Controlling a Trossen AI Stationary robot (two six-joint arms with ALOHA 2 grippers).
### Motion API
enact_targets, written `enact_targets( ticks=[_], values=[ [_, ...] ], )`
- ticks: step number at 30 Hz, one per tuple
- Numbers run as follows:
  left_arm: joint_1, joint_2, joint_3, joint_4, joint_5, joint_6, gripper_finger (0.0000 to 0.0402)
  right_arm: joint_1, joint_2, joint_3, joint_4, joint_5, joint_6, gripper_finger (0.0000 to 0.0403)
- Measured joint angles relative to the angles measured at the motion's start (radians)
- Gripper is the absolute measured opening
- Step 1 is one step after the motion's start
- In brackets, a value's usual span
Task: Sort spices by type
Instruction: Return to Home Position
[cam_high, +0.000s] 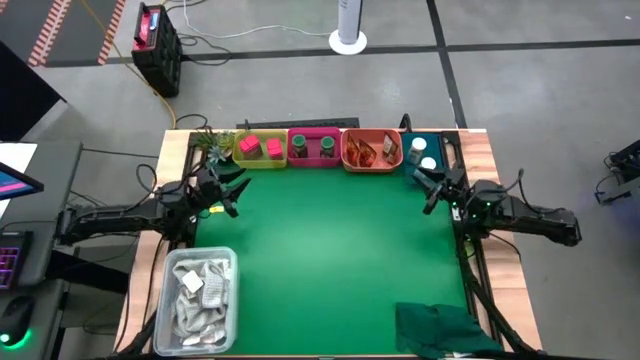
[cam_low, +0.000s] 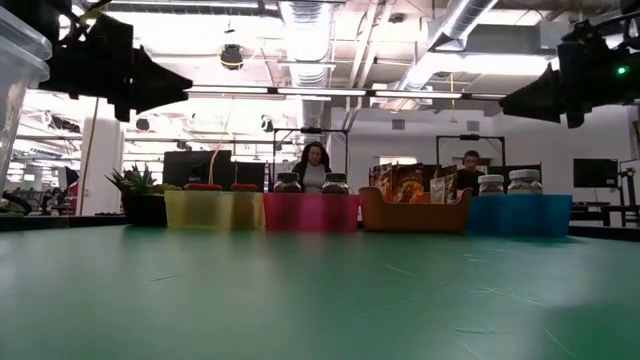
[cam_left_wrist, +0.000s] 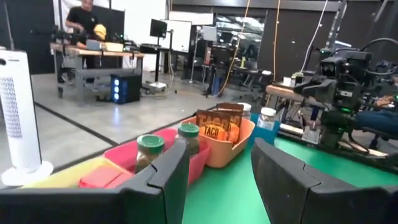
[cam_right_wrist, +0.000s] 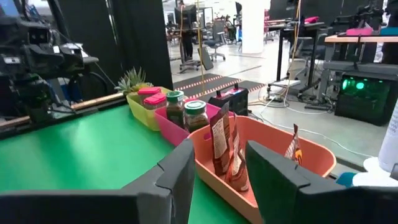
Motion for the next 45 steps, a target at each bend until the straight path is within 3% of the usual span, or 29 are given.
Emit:
enact_targets(
  ticks=[10, 16, 21, 31, 45],
  values=[
    [-0.083, -0.209, 0.0, -0.245, 0.005, -0.021, 0.0162, 0.076, 0.002, 0.0, -0.01, -0.004, -0.025, 0.0153],
    [-0.177, -0.308, -0.015, -0.289, 0.031, 0.009, 0.0162, 0.174, 0.002, 0.0, 0.001, -0.017, -0.069, 0.0137],
    [-0.223, -0.303, -0.058, -0.273, 0.002, 0.042, 0.0162, 0.217, 0.002, 0.0, 0.025, 0.0, -0.05, 0.0121],
    [-0.268, -0.302, -0.074, -0.292, 0.039, 0.013, 0.0162, 0.228, 0.003, 0.0, -0.079, 0.002, 0.19, 0.0111],
    [-0.267, -0.302, -0.076, -0.3, 0.039, 0.08, 0.0162, 0.208, 0.003, 0.0, -0.063, 0.004, 0.201, 0.0111]
  ],
)
